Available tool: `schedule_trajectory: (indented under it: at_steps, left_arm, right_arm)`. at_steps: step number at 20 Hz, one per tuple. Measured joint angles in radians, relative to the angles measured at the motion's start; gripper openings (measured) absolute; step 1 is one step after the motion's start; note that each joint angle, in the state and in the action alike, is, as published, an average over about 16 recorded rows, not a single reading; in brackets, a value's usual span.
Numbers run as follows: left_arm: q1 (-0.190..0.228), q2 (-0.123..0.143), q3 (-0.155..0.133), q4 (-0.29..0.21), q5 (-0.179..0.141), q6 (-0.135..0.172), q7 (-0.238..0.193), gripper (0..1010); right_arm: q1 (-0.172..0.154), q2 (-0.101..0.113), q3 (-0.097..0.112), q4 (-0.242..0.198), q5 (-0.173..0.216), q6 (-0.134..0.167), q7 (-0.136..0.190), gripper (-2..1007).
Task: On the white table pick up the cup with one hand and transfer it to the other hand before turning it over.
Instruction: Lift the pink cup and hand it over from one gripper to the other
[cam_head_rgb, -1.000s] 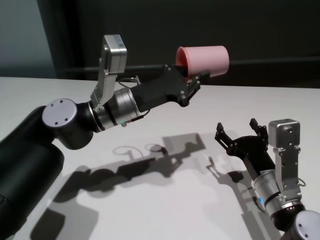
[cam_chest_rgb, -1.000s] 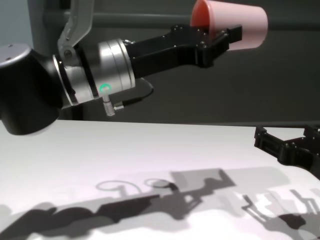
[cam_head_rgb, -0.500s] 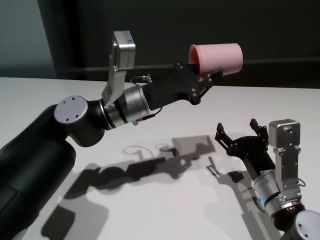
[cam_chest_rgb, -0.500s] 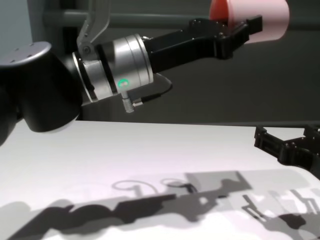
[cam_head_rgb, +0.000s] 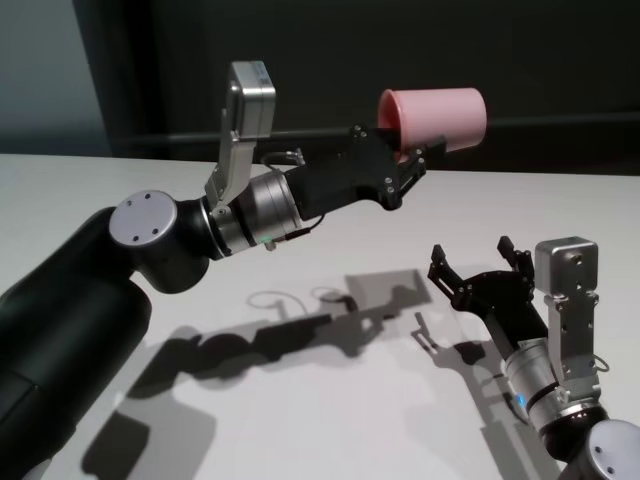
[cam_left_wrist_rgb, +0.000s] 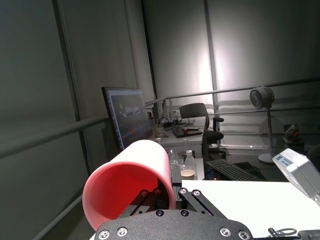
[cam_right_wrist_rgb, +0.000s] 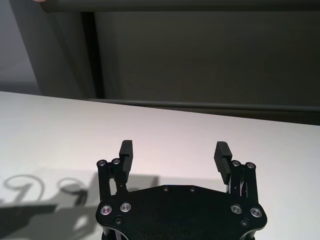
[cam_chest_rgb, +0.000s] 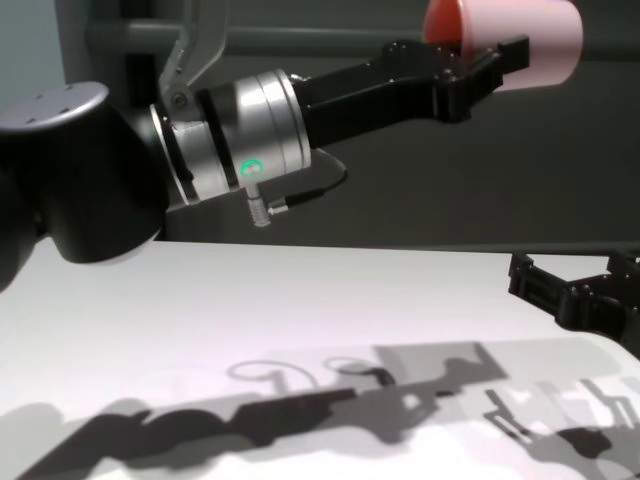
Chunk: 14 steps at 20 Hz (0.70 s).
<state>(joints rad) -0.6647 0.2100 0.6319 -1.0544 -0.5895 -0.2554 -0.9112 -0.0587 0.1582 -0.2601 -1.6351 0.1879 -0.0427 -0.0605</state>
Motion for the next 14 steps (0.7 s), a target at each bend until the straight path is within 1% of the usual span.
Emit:
schedule_trajectory:
  at_steps: [14]
  left_arm:
    - [0.0, 0.002, 0.001, -0.002, 0.005, 0.001, 0.0, 48]
  right_arm:
    - [0.0, 0.0, 0.0, 0.0, 0.0, 0.0, 0.0, 1002]
